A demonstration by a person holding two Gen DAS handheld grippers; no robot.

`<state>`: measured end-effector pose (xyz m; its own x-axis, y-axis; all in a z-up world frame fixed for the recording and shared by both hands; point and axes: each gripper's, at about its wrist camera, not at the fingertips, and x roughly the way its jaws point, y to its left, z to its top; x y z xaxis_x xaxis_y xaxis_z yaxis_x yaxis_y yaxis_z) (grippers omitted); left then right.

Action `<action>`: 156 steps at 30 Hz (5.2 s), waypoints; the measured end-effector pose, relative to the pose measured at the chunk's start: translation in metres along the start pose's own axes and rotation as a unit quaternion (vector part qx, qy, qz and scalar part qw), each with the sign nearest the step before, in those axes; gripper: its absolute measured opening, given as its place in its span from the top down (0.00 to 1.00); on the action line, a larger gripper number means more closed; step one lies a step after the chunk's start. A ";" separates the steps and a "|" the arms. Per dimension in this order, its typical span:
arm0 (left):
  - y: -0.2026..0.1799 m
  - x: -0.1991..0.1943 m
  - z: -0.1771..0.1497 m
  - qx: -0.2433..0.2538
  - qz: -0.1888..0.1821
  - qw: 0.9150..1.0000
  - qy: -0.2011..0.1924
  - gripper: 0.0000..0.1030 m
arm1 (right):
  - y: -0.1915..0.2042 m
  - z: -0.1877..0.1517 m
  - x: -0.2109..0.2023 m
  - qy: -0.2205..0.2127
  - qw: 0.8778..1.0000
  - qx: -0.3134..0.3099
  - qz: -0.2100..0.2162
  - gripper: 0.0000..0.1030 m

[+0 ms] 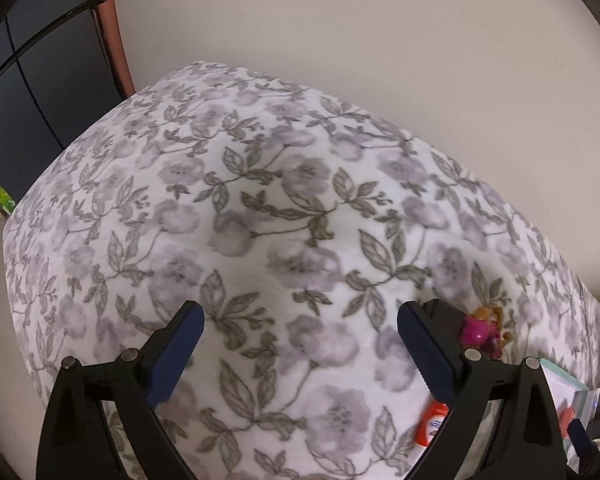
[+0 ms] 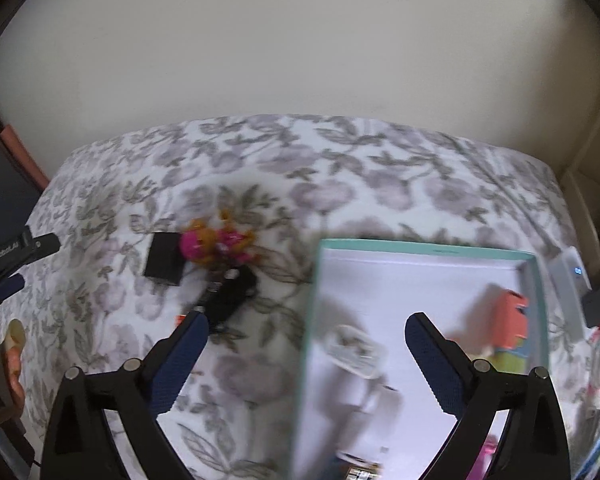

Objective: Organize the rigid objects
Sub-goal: 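Withdraw both grippers from the tray toward the item pile, then grasp the red-white tube with the left gripper while the right grasps the black toy car, then carry the red-white tube and black toy car with both grippers over the tray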

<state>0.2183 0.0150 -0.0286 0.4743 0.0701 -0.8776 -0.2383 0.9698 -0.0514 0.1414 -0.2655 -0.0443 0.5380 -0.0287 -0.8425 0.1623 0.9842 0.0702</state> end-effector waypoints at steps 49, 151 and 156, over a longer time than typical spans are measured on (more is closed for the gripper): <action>-0.138 0.046 -0.102 0.239 -0.129 0.944 0.189 0.72 | -0.005 0.007 0.038 -0.010 0.999 0.042 -0.011 0.15; -0.211 -0.116 -0.105 0.291 -0.218 0.931 0.021 0.75 | -0.150 -0.008 -0.093 -0.048 0.991 0.098 -0.076 0.70; -0.234 -0.111 -0.137 0.334 -0.200 0.921 0.034 0.75 | -0.170 -0.023 -0.070 0.015 0.987 0.115 -0.108 0.70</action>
<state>0.1053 -0.2520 0.0159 0.3510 -0.3172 -0.8810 0.5287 0.8437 -0.0930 0.0571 -0.4264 -0.0100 0.4464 -0.2259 -0.8659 0.4565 0.8897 0.0032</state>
